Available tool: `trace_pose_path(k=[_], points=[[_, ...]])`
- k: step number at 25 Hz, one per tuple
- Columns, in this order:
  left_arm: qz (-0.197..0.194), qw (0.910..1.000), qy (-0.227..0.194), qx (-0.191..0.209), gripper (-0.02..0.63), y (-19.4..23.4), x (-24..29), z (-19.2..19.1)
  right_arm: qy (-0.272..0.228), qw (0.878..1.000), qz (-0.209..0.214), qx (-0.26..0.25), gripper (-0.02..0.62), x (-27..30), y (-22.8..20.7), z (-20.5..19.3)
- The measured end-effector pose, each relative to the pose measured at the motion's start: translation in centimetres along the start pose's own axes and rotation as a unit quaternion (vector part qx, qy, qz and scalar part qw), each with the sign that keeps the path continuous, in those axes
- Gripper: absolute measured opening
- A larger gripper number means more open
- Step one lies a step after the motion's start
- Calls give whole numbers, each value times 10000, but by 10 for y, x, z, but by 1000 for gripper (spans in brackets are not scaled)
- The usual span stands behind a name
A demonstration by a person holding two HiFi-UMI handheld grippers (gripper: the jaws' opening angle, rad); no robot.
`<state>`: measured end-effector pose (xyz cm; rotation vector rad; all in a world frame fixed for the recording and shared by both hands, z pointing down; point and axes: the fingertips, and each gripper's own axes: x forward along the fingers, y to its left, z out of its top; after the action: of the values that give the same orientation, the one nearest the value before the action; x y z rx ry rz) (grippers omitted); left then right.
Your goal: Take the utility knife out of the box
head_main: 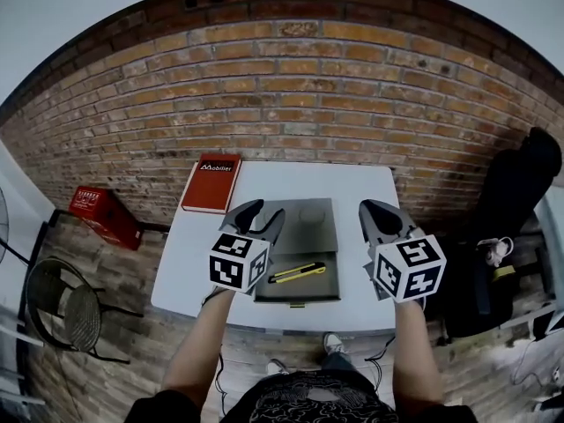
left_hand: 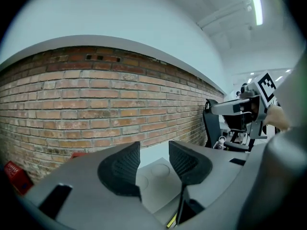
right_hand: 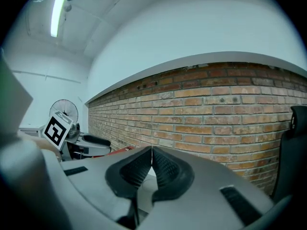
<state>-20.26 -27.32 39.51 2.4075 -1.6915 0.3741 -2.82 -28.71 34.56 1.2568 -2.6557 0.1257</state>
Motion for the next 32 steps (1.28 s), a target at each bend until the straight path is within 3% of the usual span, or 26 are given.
trace_pose_path(k=[8, 16, 24, 32], points=[[-843, 9933, 627, 489, 193, -28, 19, -35, 48, 9997, -239, 59, 20, -9, 0, -7], [-1601, 9717, 1377, 1060, 198, -56, 33, -88, 115, 9988, -458, 134, 20, -15, -5, -15], [-1972, 9553, 1840, 1214, 207, -72, 44, -125, 185, 9983, -531, 149, 20, -19, -5, -22], [-2265, 9327, 2373, 1497, 210, -81, 43, -164, 249, 9976, -583, 264, 20, -21, -1, -34]])
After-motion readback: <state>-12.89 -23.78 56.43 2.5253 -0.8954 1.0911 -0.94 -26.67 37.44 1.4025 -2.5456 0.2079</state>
